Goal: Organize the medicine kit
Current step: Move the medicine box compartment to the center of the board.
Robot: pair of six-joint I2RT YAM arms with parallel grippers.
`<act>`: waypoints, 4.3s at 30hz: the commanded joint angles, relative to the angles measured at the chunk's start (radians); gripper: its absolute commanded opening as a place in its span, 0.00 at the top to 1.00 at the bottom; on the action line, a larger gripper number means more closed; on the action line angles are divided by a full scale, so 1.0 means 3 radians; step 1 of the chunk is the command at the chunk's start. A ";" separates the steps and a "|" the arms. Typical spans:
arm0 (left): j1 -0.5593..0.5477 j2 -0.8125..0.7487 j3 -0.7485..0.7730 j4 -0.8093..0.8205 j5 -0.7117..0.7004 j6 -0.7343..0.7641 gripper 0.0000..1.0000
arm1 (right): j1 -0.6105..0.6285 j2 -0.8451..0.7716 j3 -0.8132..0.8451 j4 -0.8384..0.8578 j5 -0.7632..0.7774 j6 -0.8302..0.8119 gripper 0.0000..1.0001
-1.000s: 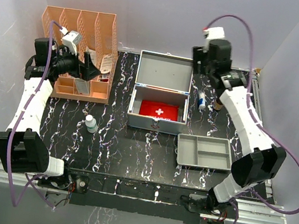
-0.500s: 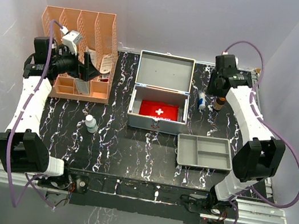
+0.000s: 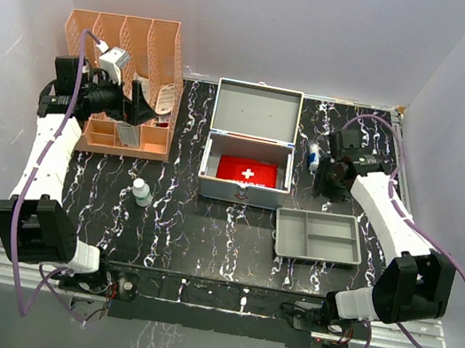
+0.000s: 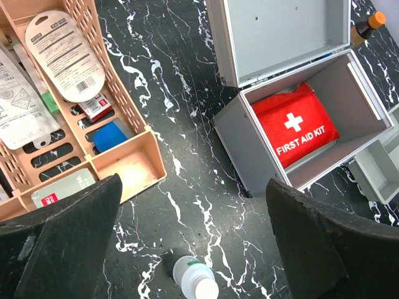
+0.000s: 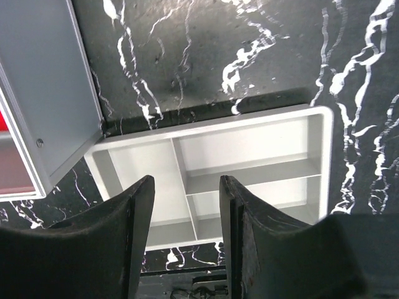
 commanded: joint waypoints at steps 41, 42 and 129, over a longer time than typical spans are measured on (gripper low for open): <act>-0.0049 0.0067 0.0216 -0.0093 0.0138 0.0091 0.02 | 0.0396 0.0406 -0.0907 0.0829 -0.0015 0.0249 1.00; -0.0045 0.0068 0.0213 -0.0093 0.0142 0.0091 0.02 | 0.0398 0.0410 -0.0874 0.0825 -0.0045 0.0234 1.00; -0.0072 -0.0067 0.0067 -0.0339 0.0047 0.0511 0.02 | 0.0867 0.0340 -0.0144 0.0933 0.0237 0.0485 0.69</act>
